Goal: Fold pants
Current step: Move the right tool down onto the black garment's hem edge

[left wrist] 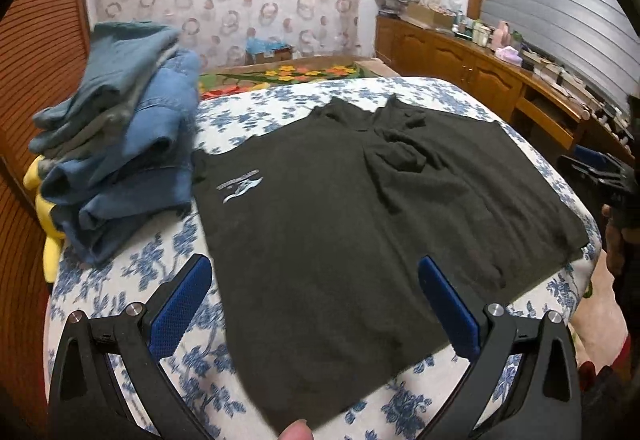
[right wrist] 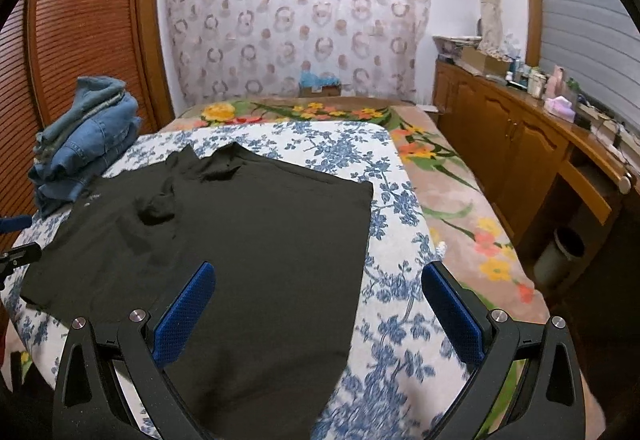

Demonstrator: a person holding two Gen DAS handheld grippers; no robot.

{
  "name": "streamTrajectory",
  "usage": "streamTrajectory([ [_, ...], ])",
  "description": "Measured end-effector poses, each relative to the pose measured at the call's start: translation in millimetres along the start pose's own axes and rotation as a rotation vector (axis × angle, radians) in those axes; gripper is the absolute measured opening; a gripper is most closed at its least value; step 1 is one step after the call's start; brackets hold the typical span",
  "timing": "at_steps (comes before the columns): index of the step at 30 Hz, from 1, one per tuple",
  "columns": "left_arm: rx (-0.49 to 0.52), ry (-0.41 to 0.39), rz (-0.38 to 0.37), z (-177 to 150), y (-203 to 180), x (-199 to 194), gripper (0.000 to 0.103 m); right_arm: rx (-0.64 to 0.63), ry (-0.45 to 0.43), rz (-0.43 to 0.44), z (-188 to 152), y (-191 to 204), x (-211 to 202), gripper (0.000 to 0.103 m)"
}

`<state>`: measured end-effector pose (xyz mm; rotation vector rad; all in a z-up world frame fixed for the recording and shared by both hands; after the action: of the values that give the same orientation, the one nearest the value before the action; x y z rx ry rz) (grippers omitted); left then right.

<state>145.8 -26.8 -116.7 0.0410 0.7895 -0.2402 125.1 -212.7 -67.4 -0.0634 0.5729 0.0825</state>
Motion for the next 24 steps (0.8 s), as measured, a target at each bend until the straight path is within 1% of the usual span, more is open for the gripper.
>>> streamTrajectory([
  [2,0.004,-0.002,-0.016,3,-3,2,0.103,-0.012,0.014,0.015,5,-1,6,0.099],
  [5,0.012,-0.002,-0.042,7,-8,6,0.103,-0.031,0.038,0.05,14,-4,12,0.092],
  [7,0.022,0.007,-0.035,8,-10,11,0.103,-0.039,0.052,0.068,18,-6,19,0.078],
  [8,0.023,0.012,-0.028,8,-10,14,0.103,-0.039,0.063,0.076,20,-7,24,0.074],
  [10,0.017,0.03,-0.031,5,-10,20,0.103,-0.033,0.092,0.087,22,-11,36,0.058],
  [11,0.013,0.04,-0.038,3,-10,24,0.103,-0.027,0.1,0.093,24,-24,45,0.055],
  [13,0.006,0.057,-0.041,-1,-9,30,0.103,-0.021,0.125,0.083,32,-35,63,0.046],
  [14,0.005,0.062,-0.042,-3,-9,32,0.103,-0.016,0.136,0.074,35,-39,70,0.044],
  [16,0.001,0.077,-0.044,-7,-8,37,0.103,0.009,0.159,0.067,40,-48,85,0.038],
  [20,-0.006,0.092,-0.046,-13,-5,43,0.103,0.036,0.185,0.073,47,-48,96,0.029],
  [23,-0.024,0.095,-0.053,-15,-3,46,0.103,0.025,0.188,0.08,49,-46,94,0.019],
  [24,-0.027,0.097,-0.053,-16,-2,46,0.103,0.015,0.188,0.085,48,-44,93,0.012],
])
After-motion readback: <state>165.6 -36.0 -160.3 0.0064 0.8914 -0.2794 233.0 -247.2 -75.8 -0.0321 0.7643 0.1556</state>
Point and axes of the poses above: each gripper's, at about its wrist camera, not at the fingertips, and x roughly the way its jaws point, y to its left, z to its top, the point moved 9 cm from there along x, roughly the way its jaws point, and after that the axes turned 3 degrees about -z, right-handed, at the moved point
